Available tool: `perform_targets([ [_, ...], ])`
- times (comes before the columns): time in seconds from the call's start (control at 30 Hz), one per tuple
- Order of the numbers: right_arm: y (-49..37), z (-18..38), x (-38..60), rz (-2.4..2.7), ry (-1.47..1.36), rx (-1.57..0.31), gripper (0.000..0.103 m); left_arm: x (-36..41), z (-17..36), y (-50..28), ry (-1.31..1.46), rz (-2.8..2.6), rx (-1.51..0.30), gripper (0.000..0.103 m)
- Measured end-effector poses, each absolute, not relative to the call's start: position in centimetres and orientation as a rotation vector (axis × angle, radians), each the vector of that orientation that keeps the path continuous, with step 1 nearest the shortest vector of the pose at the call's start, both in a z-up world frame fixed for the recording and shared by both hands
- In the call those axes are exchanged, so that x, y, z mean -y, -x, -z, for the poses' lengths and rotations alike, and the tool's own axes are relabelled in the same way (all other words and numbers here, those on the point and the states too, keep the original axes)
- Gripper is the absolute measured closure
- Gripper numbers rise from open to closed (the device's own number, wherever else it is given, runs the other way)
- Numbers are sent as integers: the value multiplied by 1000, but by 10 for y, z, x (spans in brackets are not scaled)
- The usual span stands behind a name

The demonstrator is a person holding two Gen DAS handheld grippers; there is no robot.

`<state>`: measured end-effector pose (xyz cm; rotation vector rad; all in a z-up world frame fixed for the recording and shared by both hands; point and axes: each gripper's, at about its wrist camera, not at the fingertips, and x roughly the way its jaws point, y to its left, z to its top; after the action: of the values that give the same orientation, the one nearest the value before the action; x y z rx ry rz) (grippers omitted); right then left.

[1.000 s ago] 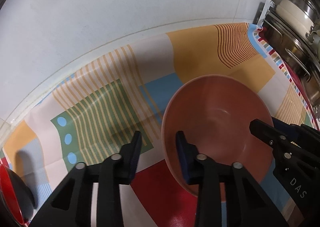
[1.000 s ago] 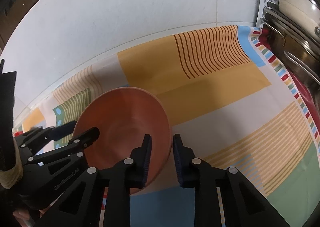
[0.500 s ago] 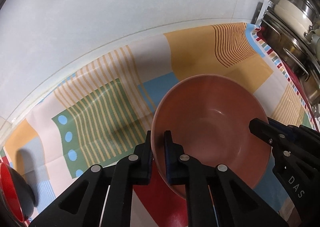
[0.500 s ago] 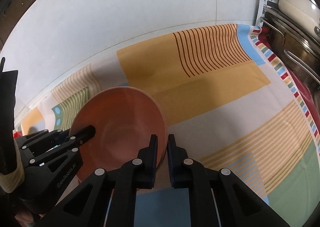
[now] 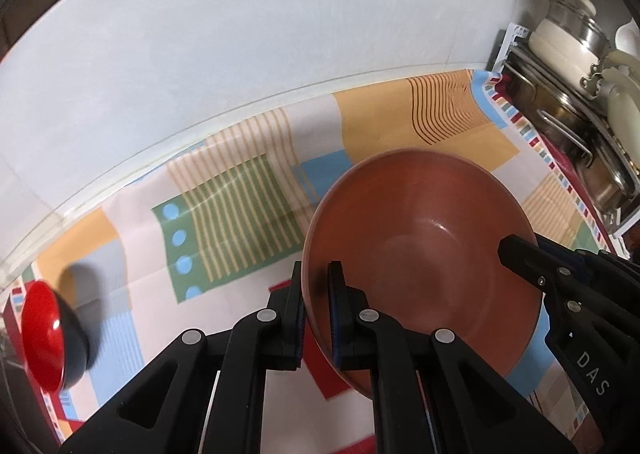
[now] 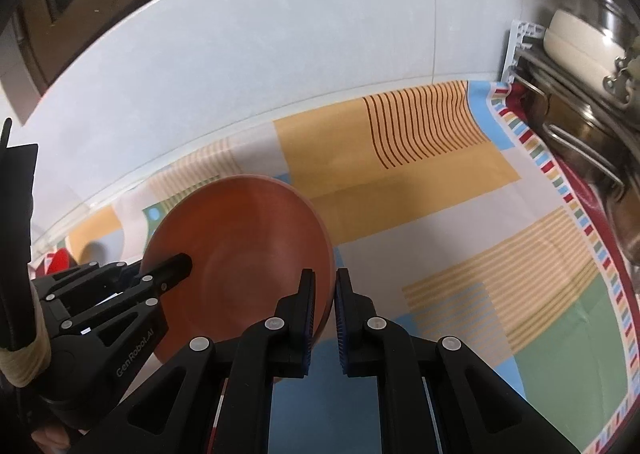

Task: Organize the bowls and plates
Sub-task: 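Carry the pink bowl with both grippers over the white bowl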

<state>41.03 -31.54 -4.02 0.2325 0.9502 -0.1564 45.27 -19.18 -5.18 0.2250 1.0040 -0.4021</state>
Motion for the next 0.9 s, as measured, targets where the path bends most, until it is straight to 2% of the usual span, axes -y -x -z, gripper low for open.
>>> perform_targets([
  [0.9, -285, -2, 261, 92, -211, -899, 92, 138, 16, -317, -129, 365, -969, 91],
])
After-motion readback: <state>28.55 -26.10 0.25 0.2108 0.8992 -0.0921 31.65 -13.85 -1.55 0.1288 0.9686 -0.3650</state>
